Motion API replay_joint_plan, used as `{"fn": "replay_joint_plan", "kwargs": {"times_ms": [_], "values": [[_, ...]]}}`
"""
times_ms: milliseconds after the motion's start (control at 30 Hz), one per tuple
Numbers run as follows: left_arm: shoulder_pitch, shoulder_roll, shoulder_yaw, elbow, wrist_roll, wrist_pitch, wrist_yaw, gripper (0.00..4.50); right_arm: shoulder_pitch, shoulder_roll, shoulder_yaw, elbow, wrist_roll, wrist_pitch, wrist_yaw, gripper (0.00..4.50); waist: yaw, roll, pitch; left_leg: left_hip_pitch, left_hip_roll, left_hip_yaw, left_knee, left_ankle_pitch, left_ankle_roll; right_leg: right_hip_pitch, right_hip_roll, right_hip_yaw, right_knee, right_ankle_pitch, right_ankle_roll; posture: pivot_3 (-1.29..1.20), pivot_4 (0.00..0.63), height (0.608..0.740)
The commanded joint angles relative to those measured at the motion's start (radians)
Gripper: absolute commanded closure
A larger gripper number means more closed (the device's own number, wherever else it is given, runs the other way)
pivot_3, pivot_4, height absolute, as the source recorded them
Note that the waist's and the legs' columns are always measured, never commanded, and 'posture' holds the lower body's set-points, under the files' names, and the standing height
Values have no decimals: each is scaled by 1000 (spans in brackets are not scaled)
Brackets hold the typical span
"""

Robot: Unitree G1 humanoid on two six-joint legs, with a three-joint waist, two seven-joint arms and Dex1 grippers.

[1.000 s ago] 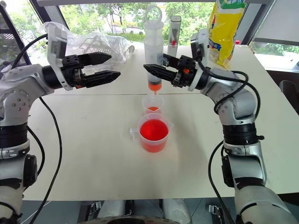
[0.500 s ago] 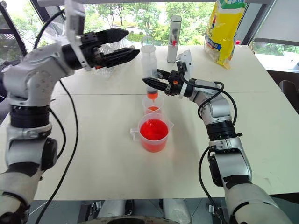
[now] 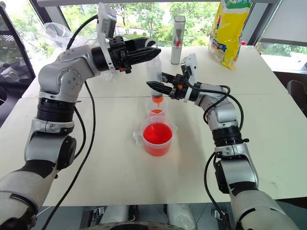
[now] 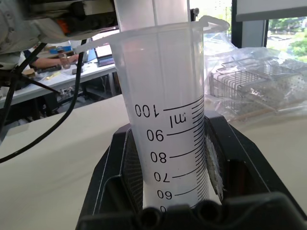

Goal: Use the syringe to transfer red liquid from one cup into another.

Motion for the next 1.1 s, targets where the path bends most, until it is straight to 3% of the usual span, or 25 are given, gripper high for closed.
{"fn": "replay_joint_plan", "kwargs": {"times_ms": [33, 67, 100, 1100], "values": [[-33, -6, 17, -7, 7, -10, 6, 3716, -11, 4, -17, -55, 10, -11, 8, 3121, -1, 1, 0, 0, 0, 0, 0, 0, 0, 0, 0, 0, 0, 0, 0, 0, 150, 740], [-33, -9, 19, -8, 6, -9, 5, 4259, -11, 5, -17, -53, 8, -12, 9, 3121, -1, 1, 0, 1, 0, 1, 0, 0, 0, 0, 0, 1, 0, 0, 0, 0, 150, 740], [-33, -11, 21, -9, 5, -8, 4, 4471, -11, 6, -16, -53, 7, -12, 9, 3121, -1, 1, 0, 0, 0, 0, 0, 0, 0, 0, 0, 0, 0, 0, 0, 0, 150, 740], [139, 1, -67, -119, 70, 42, -23, 4471, -63, -9, -64, -118, 30, 51, 6, 3121, 0, 1, 0, 1, 0, 0, 0, 0, 0, 0, 0, 0, 0, 0, 0, 0, 150, 740]]}}
